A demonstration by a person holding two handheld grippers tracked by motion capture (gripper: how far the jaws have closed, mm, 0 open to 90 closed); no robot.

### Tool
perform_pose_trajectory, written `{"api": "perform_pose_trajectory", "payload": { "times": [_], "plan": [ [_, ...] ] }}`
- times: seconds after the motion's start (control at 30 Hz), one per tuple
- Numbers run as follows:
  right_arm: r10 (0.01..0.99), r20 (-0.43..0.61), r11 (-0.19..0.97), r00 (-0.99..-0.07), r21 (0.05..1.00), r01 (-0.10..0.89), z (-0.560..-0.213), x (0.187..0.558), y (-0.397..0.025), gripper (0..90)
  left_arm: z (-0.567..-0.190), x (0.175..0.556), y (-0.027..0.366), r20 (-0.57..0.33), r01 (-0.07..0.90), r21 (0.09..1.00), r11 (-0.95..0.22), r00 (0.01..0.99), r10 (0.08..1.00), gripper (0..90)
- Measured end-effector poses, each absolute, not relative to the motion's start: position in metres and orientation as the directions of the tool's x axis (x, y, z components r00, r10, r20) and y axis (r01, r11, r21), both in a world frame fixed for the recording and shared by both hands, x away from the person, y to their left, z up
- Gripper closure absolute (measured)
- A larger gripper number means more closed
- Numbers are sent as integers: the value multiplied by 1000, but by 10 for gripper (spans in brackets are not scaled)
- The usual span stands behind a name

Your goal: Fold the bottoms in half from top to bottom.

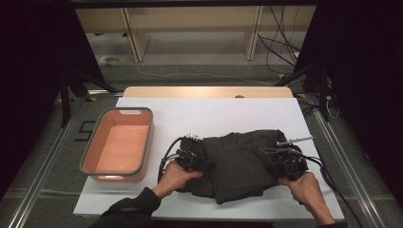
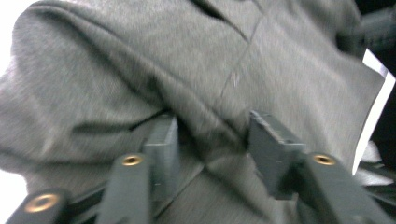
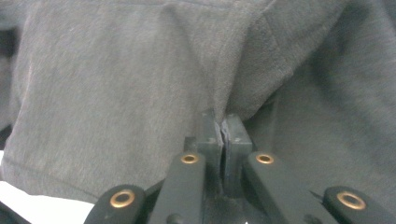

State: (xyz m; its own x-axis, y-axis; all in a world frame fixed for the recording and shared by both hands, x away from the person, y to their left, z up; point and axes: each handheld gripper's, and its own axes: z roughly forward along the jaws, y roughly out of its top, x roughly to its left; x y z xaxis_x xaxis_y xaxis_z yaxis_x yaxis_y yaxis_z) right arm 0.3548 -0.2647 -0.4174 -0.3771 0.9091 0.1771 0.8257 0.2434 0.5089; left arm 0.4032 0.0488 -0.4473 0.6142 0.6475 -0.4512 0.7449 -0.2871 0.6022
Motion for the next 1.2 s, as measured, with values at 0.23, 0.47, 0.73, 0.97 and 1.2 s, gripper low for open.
{"api": "perform_pose_trajectory", "payload": {
  "times": [0.23, 0.47, 0.73, 0.97, 1.2],
  "plan": [
    [900, 183, 265, -395, 490, 830, -421, 344, -262, 886, -449, 409, 55, -470, 750, 600, -277, 611, 638, 817],
    [899, 145, 311, -414, 455, 834, -438, 342, -251, 883, -452, 409, 56, -448, 737, 609, -292, 624, 641, 810],
    [895, 144, 328, -422, 428, 842, -447, 344, -248, 802, -451, 408, 57, -452, 738, 613, -283, 620, 641, 774],
    [901, 198, 220, -385, 556, 801, -424, 347, -270, 461, -441, 408, 67, -464, 740, 614, -275, 620, 632, 573],
    [914, 164, 187, -370, 641, 744, -414, 350, -289, 383, -426, 407, 80, -421, 719, 642, -265, 620, 662, 404]
  ]
}}
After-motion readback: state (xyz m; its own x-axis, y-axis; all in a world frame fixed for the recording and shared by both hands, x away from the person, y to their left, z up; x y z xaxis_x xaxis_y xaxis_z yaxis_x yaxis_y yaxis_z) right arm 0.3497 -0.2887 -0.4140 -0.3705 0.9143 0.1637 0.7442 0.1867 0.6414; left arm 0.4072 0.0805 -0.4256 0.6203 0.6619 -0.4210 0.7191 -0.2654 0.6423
